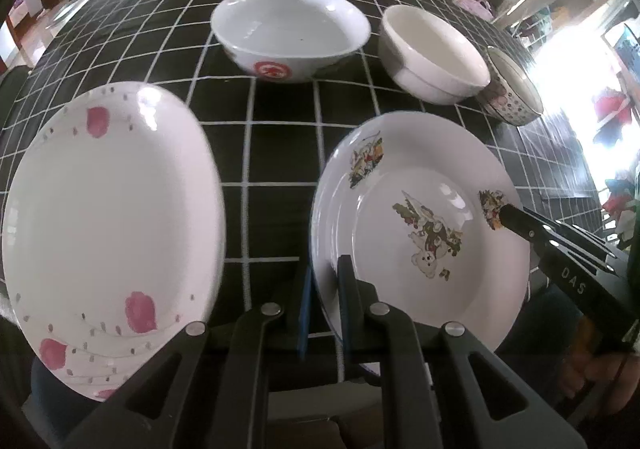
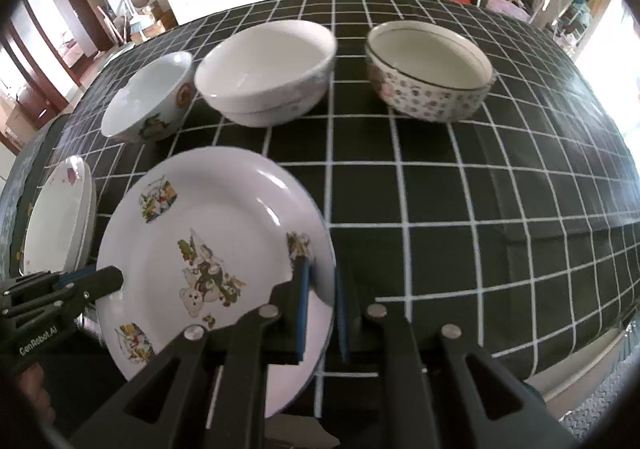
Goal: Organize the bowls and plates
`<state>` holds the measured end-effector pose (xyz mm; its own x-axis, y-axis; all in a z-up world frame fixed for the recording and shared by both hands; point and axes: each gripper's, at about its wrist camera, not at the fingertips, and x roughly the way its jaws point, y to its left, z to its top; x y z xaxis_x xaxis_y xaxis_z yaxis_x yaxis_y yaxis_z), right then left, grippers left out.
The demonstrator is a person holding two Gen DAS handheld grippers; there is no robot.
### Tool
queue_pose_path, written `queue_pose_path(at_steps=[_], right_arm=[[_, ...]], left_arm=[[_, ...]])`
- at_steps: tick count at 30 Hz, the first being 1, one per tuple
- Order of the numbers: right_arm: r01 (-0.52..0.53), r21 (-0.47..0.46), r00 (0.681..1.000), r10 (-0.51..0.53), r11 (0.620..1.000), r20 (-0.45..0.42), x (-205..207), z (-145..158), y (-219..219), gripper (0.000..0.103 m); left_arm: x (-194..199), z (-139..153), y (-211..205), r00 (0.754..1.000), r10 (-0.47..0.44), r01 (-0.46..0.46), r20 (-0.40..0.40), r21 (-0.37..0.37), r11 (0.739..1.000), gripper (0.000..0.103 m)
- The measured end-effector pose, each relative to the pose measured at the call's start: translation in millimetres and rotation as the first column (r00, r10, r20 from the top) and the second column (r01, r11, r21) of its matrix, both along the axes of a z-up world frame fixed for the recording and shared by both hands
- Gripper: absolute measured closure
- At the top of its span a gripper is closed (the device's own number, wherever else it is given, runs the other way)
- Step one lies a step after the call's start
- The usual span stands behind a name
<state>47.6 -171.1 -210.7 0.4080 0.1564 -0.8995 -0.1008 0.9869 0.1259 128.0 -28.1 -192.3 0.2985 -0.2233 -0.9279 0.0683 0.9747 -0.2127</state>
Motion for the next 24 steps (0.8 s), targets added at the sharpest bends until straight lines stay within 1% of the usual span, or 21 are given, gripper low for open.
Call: queue_pose_path(at_steps=[4,10,13,19,21,24], right_arm=[[-0.009,0.003,1.0,0.009,1.0,0.003,-0.3,-1.1,3.5,0.086],[0.012,0.033,1.0,-0.012,0.999,-0.014,-0.5,-0.4,4.3,0.086],[0.024,0.052,1.0,-0.023,0.998,-0.011,-2.6,4.0,3.0,0.086],[0.018,0.056,0.999,-0.02,0.998,0.038,-4.0,32.2,14.8,0.086],[0.0,0.056,0.998,-0.004,0.998,0.063,-3.7,43.8,23.7,0.086],[-0.034,0.054,0.997,0.03,0.998,0.075,-0.6,53.1,39.7,0.086]], left_arm=[[-0.4,0.0,3.0,1.0,-0.001,0.001,0.0,0.005,1.0,0.092],[-0.3,1.9,2.9,1.0,-0.007,0.007,-0.008,0.041,0.999,0.092],[1.0,7.7,-1.1,1.0,-0.005,0.005,0.006,0.045,0.999,0.092],[-1.6,38.4,13.2,0.998,0.009,-0.012,0.063,0.042,0.999,0.092],[-3.2,49.9,21.9,0.996,0.02,-0.025,0.086,0.053,0.998,0.092],[-7.2,60.6,39.5,0.993,0.049,-0.057,0.107,0.071,0.996,0.092]])
